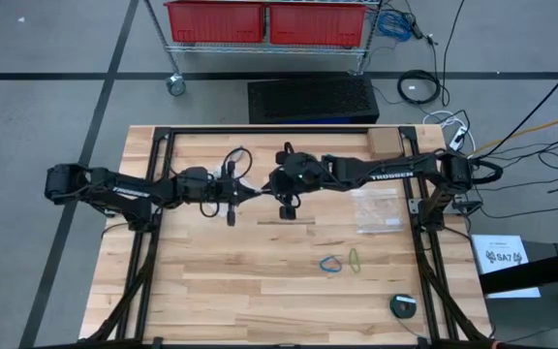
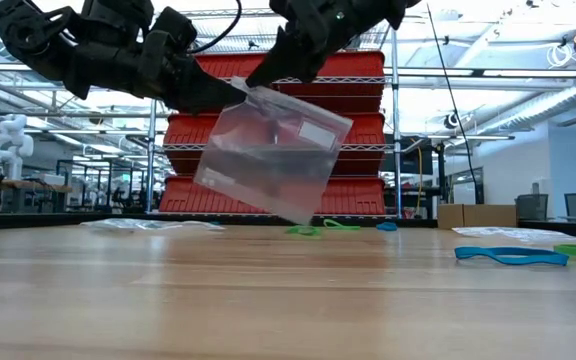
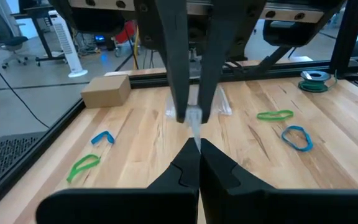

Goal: Sort rubber bands
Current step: Open the bottom left transparent zip bag

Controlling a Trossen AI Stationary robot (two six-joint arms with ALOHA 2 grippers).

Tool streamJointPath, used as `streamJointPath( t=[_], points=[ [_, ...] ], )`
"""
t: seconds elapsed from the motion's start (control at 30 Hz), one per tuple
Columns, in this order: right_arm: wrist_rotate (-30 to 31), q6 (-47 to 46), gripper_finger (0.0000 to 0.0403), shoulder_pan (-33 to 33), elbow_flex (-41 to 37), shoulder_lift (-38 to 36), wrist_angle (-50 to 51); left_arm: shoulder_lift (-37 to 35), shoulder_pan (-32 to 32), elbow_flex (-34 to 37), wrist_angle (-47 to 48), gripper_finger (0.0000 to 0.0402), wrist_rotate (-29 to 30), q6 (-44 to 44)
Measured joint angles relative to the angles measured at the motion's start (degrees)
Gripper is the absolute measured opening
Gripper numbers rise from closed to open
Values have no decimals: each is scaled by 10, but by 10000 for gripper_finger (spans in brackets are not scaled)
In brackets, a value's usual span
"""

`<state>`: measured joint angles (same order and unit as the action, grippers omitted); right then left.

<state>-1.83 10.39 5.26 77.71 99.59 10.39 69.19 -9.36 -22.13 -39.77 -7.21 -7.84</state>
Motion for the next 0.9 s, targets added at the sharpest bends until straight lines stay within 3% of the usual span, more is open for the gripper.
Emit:
streamJointPath(
  t=[0.33, 0.9],
  points=[
    [3, -15, 8, 0, 1, -1, 70, 1, 0, 0, 5, 1, 0, 0],
    [38, -68, 8, -5, 0, -47, 276, 0, 0, 0, 3, 1, 0, 0]
  ],
)
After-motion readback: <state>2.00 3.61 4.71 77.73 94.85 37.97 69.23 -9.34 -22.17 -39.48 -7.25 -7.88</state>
